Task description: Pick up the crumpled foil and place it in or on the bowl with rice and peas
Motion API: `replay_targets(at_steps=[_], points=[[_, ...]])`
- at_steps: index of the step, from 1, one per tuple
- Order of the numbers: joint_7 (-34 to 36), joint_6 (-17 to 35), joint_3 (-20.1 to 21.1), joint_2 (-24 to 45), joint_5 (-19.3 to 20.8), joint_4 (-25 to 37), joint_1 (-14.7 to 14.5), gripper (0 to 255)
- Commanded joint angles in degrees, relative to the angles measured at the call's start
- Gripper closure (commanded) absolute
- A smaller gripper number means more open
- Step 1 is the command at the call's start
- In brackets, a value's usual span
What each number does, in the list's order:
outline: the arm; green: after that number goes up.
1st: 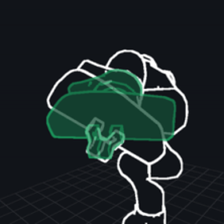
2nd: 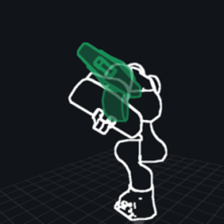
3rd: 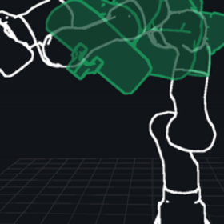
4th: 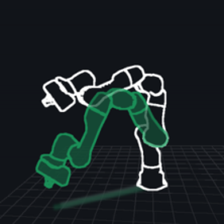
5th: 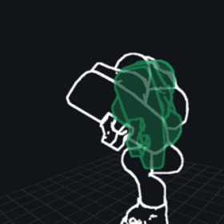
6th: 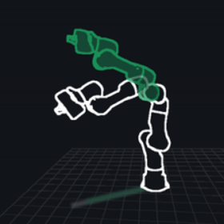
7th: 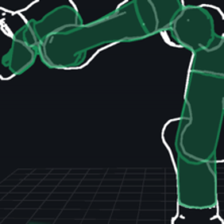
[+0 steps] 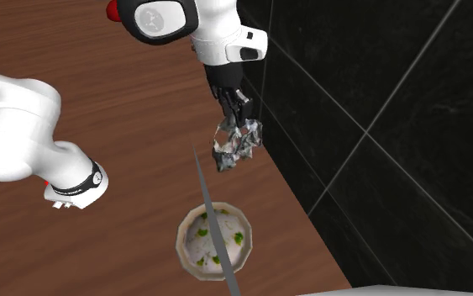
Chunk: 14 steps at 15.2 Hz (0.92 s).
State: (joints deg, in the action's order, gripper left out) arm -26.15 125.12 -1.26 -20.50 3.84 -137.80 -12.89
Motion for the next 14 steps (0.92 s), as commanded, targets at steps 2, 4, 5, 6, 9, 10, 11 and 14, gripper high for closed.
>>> replay_targets(at_steps=[2,4,5,6,9,10,11,14], points=[[-4.21,-0.68,-2.97,-3.65,0.72,-2.72,1.69,255],[-6.94,-1.29,-4.95,-5.47,1.37,-3.78,2.89,255],[-8.3,-1.61,-5.98,-6.29,1.74,-4.21,3.49,255],[-9.68,-1.94,-7.01,-7.06,2.12,-4.57,4.11,255],[-13.85,-2.94,-10.18,-8.99,3.37,-5.23,6.01,255],[-15.26,-3.27,-11.26,-9.5,3.81,-5.31,6.64,255],[-16.68,-3.6,-12.34,-9.94,4.24,-5.32,7.27,255],[-21.33,-4.65,-15.95,-10.89,5.64,-4.86,9.26,255]])
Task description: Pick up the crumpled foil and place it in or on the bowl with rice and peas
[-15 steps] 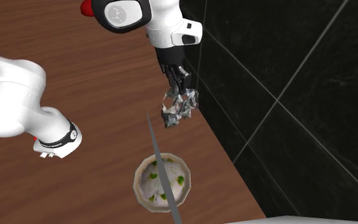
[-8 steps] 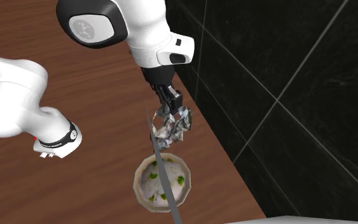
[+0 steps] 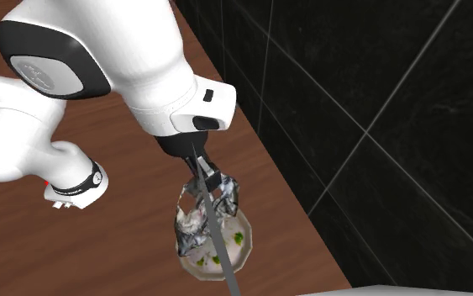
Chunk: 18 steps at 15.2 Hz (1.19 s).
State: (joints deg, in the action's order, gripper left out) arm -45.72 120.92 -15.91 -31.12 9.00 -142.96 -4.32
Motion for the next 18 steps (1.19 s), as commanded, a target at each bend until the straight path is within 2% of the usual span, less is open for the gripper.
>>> replay_targets(at_steps=[1,18], points=[[-1.76,0.38,-1.42,-0.07,0.55,-0.33,0.71,255],[-2.12,15.47,-3.69,6.09,1.21,-9.3,0.7,255]])
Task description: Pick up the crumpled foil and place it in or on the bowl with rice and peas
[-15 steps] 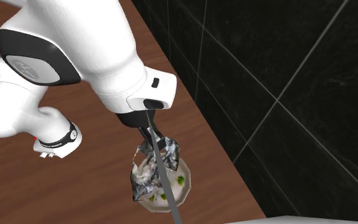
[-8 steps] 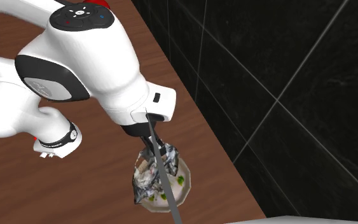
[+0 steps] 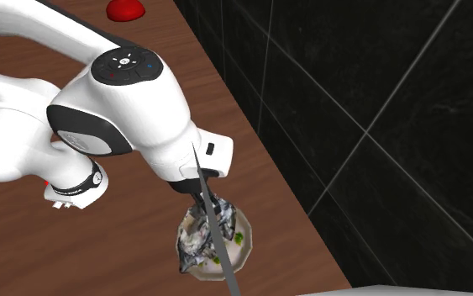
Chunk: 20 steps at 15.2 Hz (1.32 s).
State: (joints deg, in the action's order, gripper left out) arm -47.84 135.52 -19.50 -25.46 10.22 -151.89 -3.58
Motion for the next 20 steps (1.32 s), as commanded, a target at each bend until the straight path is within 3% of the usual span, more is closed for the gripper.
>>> replay_targets(at_steps=[1,9,10,15,19,20], points=[[-0.08,2.15,-0.31,1.16,-0.01,-0.94,-0.09,255],[-0.08,2.15,-0.31,1.16,-0.02,-0.94,-0.09,255],[-0.08,2.16,-0.31,1.16,-0.02,-0.94,-0.09,0],[-0.08,2.16,-0.32,1.16,-0.01,-0.95,-0.09,0],[0.42,-6.84,1.22,-4.59,0.18,2.33,0.43,0],[0.42,-6.84,1.22,-4.59,0.18,2.33,0.44,0]])
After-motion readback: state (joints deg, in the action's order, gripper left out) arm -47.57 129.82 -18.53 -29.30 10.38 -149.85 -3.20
